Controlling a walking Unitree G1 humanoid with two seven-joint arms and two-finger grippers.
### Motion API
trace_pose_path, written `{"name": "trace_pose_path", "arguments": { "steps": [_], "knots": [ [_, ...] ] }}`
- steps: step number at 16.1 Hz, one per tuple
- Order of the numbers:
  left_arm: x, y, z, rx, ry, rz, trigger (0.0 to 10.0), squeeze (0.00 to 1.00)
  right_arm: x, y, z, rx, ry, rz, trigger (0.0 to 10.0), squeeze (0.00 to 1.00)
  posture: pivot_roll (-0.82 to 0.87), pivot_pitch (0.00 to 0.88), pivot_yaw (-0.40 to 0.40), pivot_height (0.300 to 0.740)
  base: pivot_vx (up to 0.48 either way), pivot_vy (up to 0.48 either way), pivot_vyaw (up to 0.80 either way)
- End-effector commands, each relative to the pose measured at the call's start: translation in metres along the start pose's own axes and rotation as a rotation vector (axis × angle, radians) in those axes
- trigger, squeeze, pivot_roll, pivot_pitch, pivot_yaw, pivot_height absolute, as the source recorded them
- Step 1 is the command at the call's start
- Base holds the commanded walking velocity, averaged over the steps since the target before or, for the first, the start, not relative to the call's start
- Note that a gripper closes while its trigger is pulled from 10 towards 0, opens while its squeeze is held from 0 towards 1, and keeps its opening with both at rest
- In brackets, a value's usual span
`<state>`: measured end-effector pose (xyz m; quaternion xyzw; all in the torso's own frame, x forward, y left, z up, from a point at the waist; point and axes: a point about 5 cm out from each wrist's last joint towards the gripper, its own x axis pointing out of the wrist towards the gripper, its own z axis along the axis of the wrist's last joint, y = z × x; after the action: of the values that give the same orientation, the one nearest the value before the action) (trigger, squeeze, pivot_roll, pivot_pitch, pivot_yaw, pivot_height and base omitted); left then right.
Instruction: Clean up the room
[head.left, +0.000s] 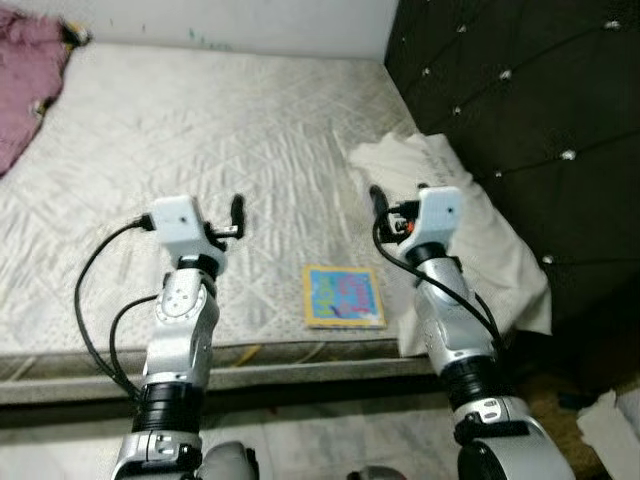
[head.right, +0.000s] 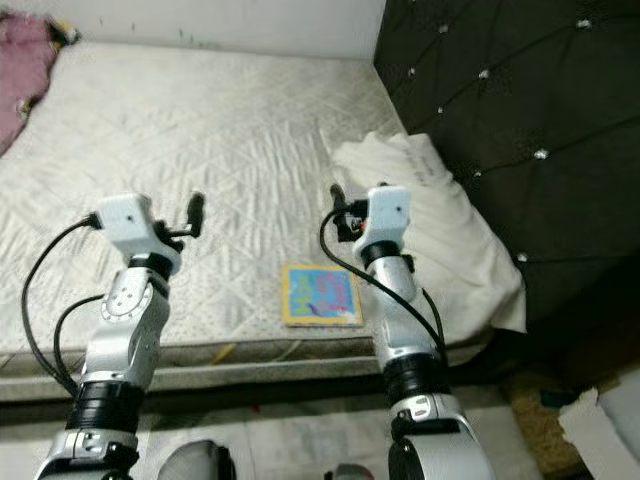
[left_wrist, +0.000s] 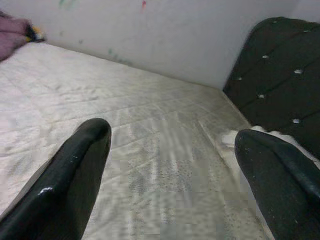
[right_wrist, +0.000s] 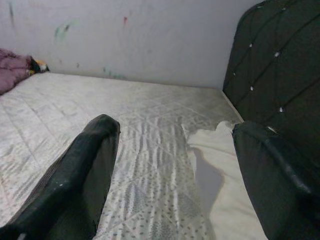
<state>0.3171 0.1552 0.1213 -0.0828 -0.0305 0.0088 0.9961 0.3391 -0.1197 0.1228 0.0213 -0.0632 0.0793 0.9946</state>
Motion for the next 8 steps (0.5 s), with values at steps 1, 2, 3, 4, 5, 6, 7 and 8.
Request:
{"name": "trace_pose_path", "arguments": {
  "steps": [1,2,3,4,5,6,7,8],
  "knots": [
    [0.0003,0.0005,0.0012,-0.002,0.000,0.002,10.0,0.00,0.0029,0.0009,0.0035,0.000,-0.004,0.003,10.0,0.00,0.03,0.000,-0.088,0.740,0.000,0.480,0.00],
    [0.0004,0.0001,0.0009,-0.002,0.002,0.001,10.0,0.00,0.0028,0.0006,0.0032,0.000,-0.002,0.003,10.0,0.00,0.03,0.000,-0.088,0.740,0.000,0.480,0.00],
    [0.0004,-0.0002,0.0007,-0.002,0.002,0.000,10.0,0.00,0.0027,0.0005,0.0030,0.000,-0.002,0.003,10.0,0.00,0.03,0.000,-0.089,0.740,0.000,0.480,0.00],
    [0.0005,-0.0008,0.0007,-0.002,0.001,-0.002,10.0,0.00,0.0026,0.0004,0.0027,-0.001,-0.001,0.004,10.0,0.00,0.03,0.000,-0.088,0.740,0.000,0.480,0.00],
    [0.0006,-0.0013,0.0008,-0.002,-0.001,-0.003,10.0,0.00,0.0025,0.0002,0.0023,-0.002,0.001,0.005,10.0,0.00,0.03,0.000,-0.091,0.740,0.000,0.480,0.00],
    [0.0007,-0.0015,0.0006,-0.002,-0.001,-0.002,10.0,0.00,0.0024,0.0000,0.0023,-0.003,0.001,0.006,10.0,0.00,0.03,0.000,-0.092,0.740,0.000,0.480,0.00],
    [0.0006,-0.0015,0.0004,-0.003,-0.001,-0.001,10.0,0.00,0.0024,0.0002,0.0022,-0.004,0.001,0.008,10.0,0.00,0.03,0.000,-0.092,0.740,0.000,0.480,0.00],
    [0.0006,-0.0015,0.0004,-0.005,-0.001,0.001,10.0,0.00,0.0024,0.0003,0.0021,-0.005,0.002,0.009,10.0,0.00,0.03,0.000,-0.094,0.740,0.000,0.480,0.00]
  ]
}}
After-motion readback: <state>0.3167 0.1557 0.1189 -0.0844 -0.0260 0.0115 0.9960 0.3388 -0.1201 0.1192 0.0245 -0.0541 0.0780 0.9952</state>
